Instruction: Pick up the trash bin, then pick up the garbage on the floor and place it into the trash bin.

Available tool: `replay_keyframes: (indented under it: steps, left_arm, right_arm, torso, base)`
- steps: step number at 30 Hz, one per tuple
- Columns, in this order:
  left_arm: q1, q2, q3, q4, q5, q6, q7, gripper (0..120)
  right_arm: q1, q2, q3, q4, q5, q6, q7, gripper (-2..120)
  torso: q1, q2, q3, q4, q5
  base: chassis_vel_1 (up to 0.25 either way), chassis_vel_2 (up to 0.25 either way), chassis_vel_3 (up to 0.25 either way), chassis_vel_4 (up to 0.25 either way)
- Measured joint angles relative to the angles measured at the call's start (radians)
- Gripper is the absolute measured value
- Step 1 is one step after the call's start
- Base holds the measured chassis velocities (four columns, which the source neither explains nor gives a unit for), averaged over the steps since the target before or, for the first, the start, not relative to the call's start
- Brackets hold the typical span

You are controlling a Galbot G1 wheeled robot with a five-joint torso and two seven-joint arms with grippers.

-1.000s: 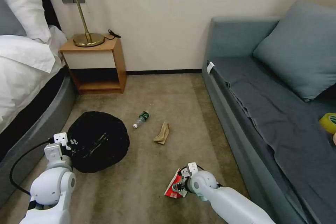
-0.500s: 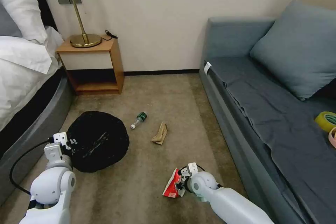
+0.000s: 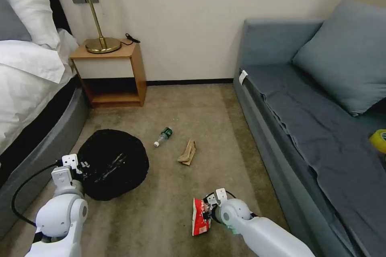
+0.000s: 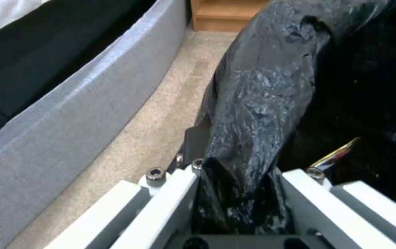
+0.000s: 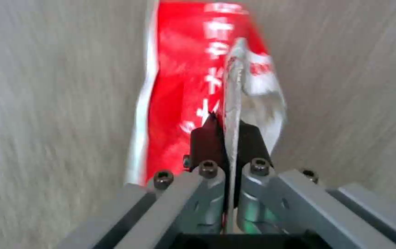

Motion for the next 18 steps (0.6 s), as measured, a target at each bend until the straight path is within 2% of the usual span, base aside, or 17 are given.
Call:
replay_keyframes:
  steps: [6,14,18]
  left_arm:
    - [0.012,0.001,0.001,-0.021,0.002,0.002,0.000,2]
    - [0.029,0.001,0.008,-0.050,0.008,0.009,0.000,2]
    - [0.039,0.008,0.016,-0.064,0.015,0.016,-0.001,2]
  right_arm:
    - [0.101,0.005,0.075,0.052,-0.012,0.005,-0.015,0]
    - [0.189,-0.005,0.097,0.138,-0.012,0.005,-0.030,0]
    - [0.232,0.014,0.100,0.210,-0.026,0.015,-0.085,0]
  torso:
    - [0.000,0.000,0.000,0.0001,-0.0005]
    - [0.000,0.000,0.000,-0.0002,-0.0007]
    - [0.000,0.000,0.000,-0.0001,-0.0008]
  base:
    - [0.000,0.000,0.000,0.000]
    - [0.000,0.000,0.000,0.000]
    - [0.000,0.000,0.000,0.000]
